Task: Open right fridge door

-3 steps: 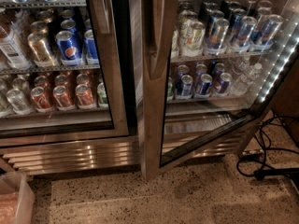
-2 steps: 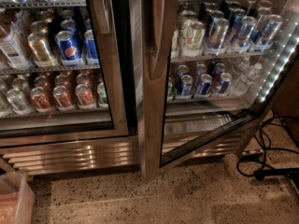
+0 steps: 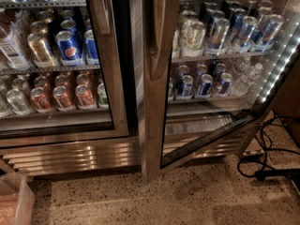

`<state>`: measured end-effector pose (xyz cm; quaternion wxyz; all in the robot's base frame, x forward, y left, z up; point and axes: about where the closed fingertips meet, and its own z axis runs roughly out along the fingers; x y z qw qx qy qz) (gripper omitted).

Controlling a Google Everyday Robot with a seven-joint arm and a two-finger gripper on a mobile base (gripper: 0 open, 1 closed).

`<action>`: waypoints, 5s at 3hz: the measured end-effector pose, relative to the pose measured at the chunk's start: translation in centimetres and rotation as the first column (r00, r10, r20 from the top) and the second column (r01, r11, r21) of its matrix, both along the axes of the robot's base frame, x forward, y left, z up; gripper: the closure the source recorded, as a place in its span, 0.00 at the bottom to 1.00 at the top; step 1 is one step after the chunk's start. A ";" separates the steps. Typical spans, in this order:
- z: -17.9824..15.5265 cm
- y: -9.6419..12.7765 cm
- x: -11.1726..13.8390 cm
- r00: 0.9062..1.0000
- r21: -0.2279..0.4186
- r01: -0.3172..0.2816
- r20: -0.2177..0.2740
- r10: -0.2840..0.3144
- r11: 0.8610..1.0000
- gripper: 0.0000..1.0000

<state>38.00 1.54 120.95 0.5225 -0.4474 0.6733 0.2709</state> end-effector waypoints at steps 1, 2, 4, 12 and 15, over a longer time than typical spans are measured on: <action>0.0 0.0 0.0 1.000 0.000 0.000 0.000 0.000 1.000 0.29; 0.0 0.0 0.0 1.000 0.000 0.000 0.000 0.000 1.000 0.16; 0.0 0.0 0.0 1.000 0.000 0.000 0.000 0.000 1.000 0.00; 0.0 0.0 0.0 1.000 0.000 0.000 0.000 0.000 1.000 0.00; 0.0 0.0 0.0 1.000 0.000 0.000 0.000 0.000 1.000 0.23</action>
Offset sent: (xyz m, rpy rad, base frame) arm 0.0000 0.0000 0.0000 0.0000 0.0000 0.0000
